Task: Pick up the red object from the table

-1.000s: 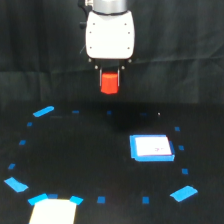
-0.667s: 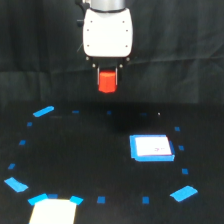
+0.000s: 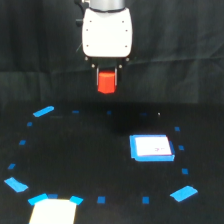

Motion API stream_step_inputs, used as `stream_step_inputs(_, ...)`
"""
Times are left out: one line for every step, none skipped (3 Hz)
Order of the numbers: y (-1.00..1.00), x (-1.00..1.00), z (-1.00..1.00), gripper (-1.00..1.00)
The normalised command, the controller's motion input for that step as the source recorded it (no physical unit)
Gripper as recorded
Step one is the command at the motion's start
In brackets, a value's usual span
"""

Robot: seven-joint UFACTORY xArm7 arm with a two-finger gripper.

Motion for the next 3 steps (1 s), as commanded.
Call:
stream_step_inputs(-0.02, 0.38, -0.12, -1.0)
stream_step_inputs(0.16, 0.06, -0.16, -0.99)
stream_step_inputs(-0.27, -0.49, 0.86, -1.0)
